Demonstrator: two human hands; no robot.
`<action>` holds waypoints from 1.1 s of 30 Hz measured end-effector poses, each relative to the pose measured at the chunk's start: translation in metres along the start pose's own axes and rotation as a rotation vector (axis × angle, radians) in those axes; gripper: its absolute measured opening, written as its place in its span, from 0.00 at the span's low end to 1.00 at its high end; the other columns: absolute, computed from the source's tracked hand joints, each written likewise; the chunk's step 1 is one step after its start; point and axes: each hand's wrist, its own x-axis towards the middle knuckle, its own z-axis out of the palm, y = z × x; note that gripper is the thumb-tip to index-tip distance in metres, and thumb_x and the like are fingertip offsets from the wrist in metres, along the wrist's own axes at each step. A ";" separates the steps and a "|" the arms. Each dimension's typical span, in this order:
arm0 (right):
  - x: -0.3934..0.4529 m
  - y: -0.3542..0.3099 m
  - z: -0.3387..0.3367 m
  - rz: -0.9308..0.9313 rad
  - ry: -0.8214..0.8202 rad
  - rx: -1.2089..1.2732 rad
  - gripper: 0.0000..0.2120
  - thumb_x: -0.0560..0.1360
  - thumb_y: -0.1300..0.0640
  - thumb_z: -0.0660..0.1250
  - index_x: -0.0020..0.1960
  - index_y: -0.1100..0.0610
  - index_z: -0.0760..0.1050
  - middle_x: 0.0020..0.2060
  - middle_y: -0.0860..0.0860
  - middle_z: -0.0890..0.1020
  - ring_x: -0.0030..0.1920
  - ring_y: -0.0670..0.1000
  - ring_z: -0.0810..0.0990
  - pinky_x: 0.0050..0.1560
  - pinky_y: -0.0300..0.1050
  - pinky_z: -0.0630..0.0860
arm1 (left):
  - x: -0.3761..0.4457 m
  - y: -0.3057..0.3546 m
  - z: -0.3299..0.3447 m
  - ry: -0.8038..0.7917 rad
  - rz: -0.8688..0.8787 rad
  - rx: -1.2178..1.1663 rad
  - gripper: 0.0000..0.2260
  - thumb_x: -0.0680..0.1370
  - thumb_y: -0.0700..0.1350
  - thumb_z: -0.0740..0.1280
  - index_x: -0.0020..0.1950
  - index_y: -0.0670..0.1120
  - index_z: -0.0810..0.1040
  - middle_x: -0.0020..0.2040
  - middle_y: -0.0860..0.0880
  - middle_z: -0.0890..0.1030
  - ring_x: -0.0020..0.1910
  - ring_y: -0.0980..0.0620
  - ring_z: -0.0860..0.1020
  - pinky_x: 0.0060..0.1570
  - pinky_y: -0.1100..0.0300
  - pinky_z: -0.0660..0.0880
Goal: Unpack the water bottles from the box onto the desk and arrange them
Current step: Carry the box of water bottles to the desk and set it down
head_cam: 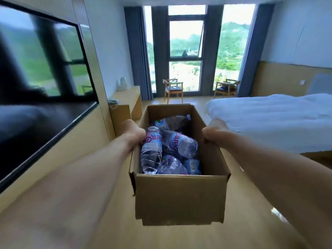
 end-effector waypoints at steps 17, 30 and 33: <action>0.297 -0.112 0.022 -0.083 -0.118 -0.124 0.15 0.55 0.63 0.81 0.34 0.61 0.76 0.26 0.57 0.79 0.16 0.51 0.75 0.15 0.36 0.68 | 0.264 0.099 0.042 0.033 -0.038 0.077 0.16 0.61 0.37 0.74 0.48 0.38 0.81 0.43 0.42 0.81 0.34 0.48 0.76 0.23 0.62 0.68; 0.539 -0.203 0.152 0.016 -0.087 -0.100 0.15 0.55 0.66 0.81 0.33 0.62 0.76 0.27 0.57 0.79 0.22 0.54 0.78 0.15 0.37 0.70 | 0.574 0.089 0.122 -0.036 0.003 0.089 0.08 0.59 0.39 0.74 0.36 0.41 0.81 0.33 0.46 0.80 0.28 0.51 0.76 0.19 0.65 0.64; 0.596 -0.231 0.179 0.054 -0.091 -0.087 0.15 0.55 0.66 0.81 0.33 0.61 0.76 0.28 0.57 0.79 0.23 0.55 0.78 0.15 0.36 0.69 | 0.645 0.096 0.128 -0.070 0.012 0.071 0.07 0.60 0.38 0.73 0.36 0.41 0.80 0.34 0.45 0.79 0.31 0.48 0.77 0.22 0.63 0.67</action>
